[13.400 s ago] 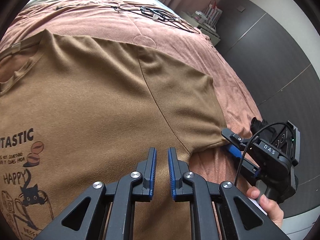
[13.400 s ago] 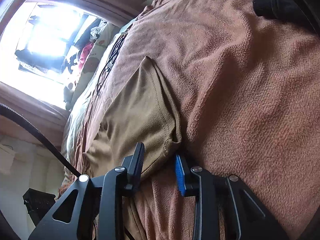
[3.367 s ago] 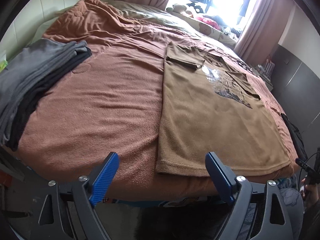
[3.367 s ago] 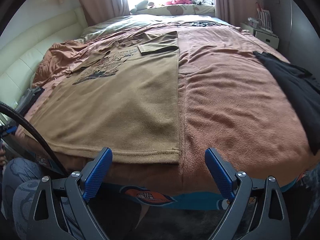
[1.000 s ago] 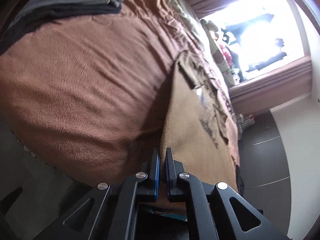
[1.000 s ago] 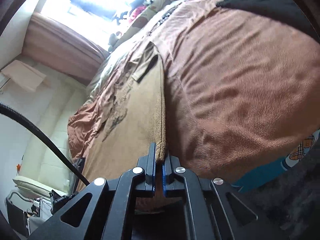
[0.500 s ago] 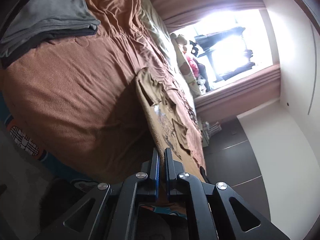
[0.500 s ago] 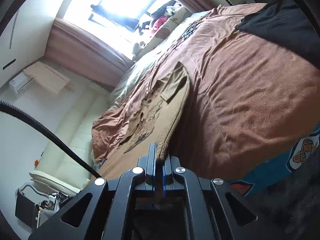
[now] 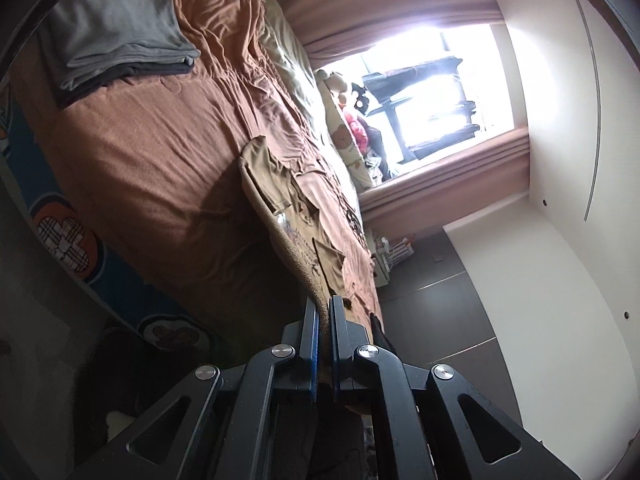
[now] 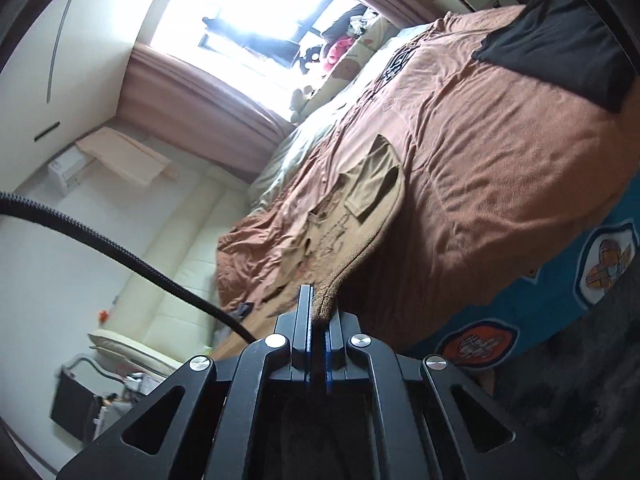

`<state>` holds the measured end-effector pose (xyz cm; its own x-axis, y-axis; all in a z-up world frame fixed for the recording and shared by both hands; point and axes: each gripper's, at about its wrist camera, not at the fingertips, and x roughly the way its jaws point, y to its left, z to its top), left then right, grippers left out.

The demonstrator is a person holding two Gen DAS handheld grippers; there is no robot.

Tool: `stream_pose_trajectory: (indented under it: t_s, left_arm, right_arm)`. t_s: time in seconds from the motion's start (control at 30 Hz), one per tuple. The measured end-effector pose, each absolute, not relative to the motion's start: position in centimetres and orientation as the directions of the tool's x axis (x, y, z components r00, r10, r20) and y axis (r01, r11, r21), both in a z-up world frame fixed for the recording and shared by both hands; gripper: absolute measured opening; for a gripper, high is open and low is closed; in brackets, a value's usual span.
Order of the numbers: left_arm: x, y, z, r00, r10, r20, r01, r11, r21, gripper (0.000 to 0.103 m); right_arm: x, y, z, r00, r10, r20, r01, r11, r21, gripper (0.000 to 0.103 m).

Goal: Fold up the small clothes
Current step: 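Lift the hem with both tools and fold it over toward the collar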

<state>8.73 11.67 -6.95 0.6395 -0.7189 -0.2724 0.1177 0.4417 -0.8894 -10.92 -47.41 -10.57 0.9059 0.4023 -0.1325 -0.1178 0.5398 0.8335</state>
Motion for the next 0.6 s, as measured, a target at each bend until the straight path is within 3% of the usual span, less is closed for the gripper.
stream_pose_trajectory:
  t_s: [0.3, 0.6]
  left_arm:
    - [5.0, 12.6, -5.8, 0.647, -0.734, -0.208, 0.160, 0.397, -0.904, 0.004]
    - [7.6, 11.5, -3.9, 0.660, -0.729, -0.179, 0.190, 0.392, -0.900, 0.004]
  right_arm:
    - [-12.6, -47.5, -10.5, 0.910, 0.396, -0.120, -0.133, 0.554, 0.822, 0.001]
    - [-10.1, -48.1, -10.0, 0.916, 0.385, -0.111, -0.135, 0.557, 0.819, 0.001]
